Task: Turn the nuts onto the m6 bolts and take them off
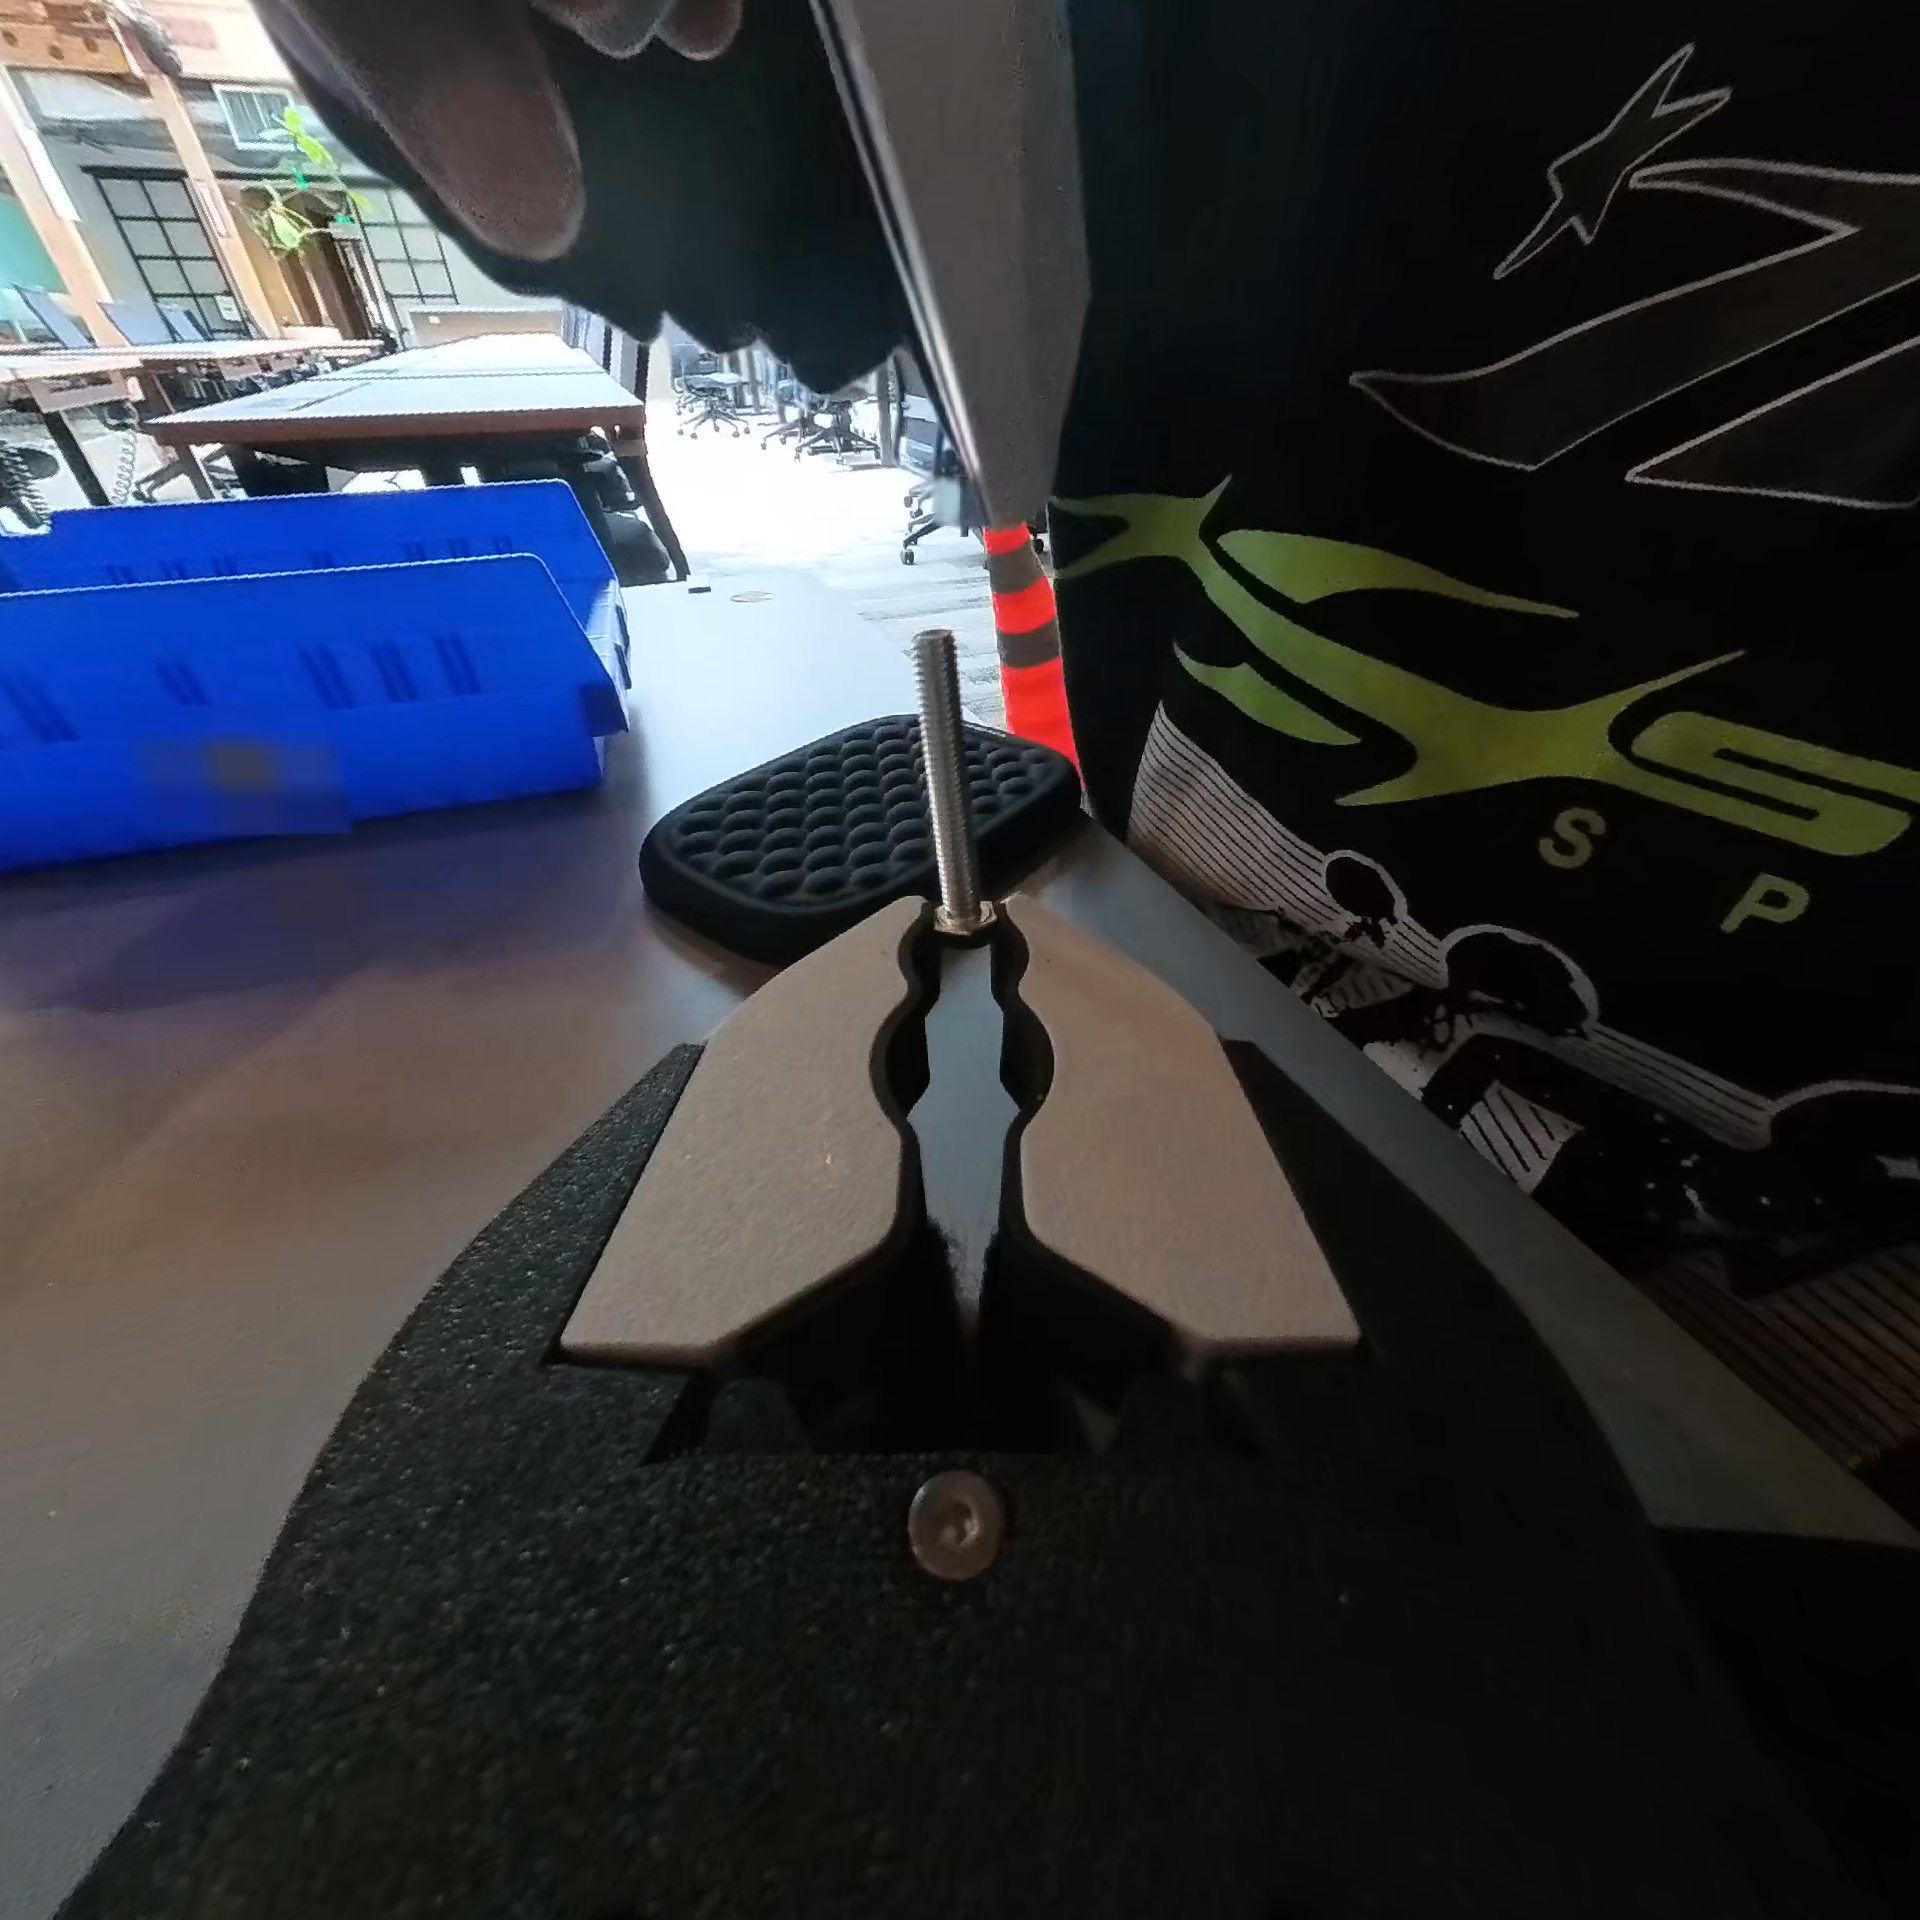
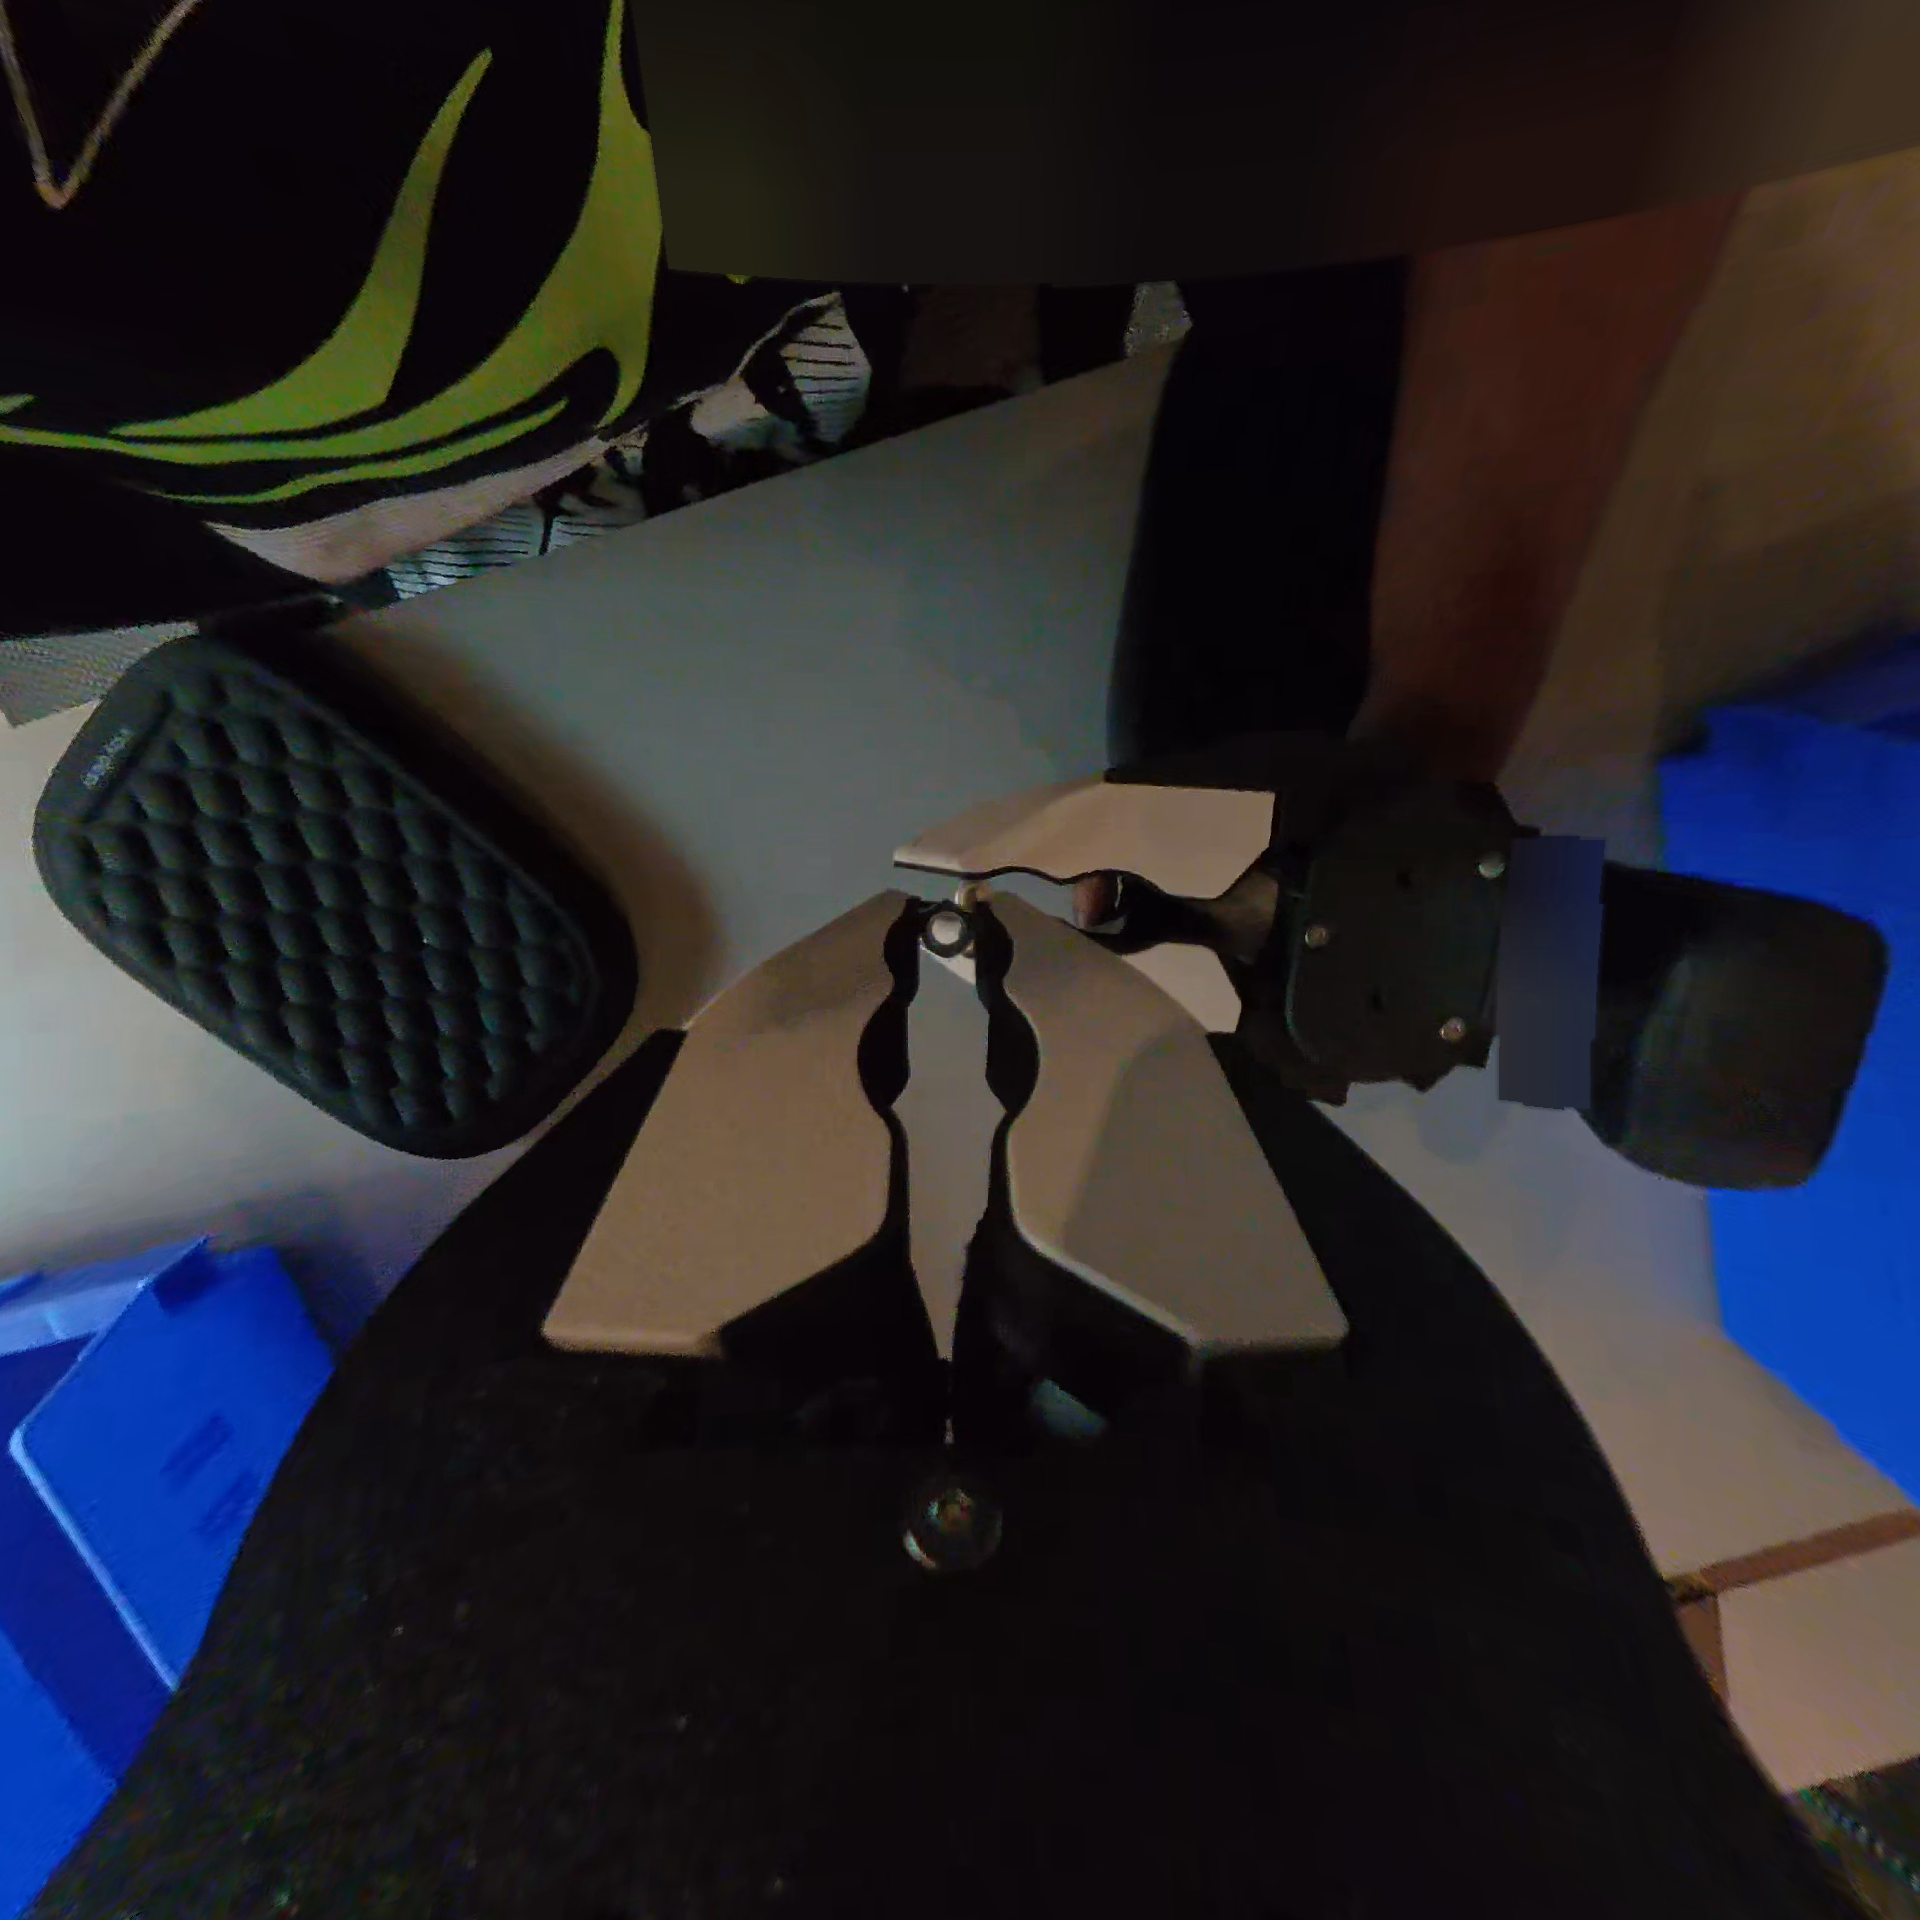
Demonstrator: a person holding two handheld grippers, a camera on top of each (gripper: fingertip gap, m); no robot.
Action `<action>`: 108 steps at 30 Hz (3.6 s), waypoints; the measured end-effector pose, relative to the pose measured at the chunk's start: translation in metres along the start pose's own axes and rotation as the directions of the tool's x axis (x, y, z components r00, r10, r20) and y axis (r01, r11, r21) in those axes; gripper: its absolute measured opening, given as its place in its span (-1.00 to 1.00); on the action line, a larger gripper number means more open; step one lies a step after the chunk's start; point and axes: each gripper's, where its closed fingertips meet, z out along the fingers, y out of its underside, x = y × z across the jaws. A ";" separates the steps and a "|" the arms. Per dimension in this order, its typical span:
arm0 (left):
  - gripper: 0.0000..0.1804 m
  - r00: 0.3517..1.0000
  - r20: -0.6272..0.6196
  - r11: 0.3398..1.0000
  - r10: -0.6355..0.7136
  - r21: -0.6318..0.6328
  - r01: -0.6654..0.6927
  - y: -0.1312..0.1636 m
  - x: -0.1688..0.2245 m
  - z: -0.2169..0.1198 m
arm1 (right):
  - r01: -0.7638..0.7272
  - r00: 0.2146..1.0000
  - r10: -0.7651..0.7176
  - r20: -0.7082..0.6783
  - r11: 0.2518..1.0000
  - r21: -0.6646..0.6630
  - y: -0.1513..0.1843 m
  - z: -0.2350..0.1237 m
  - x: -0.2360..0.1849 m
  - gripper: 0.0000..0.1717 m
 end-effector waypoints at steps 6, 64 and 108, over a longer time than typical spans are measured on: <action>-0.91 1.000 -0.007 1.000 0.006 -0.010 -0.006 0.001 0.001 0.001 | 0.006 0.999 -0.006 0.035 1.000 -0.002 0.001 0.007 0.003 -0.89; -0.91 0.928 0.370 0.999 -0.032 -0.011 0.039 0.003 -0.048 -0.010 | -0.373 0.908 0.369 -0.196 0.928 0.019 0.045 -0.017 0.008 -0.68; -0.90 0.908 0.409 0.996 -0.087 0.014 0.089 0.004 -0.057 -0.016 | -0.709 0.702 0.653 -0.282 0.679 -0.193 0.068 -0.004 0.016 -0.88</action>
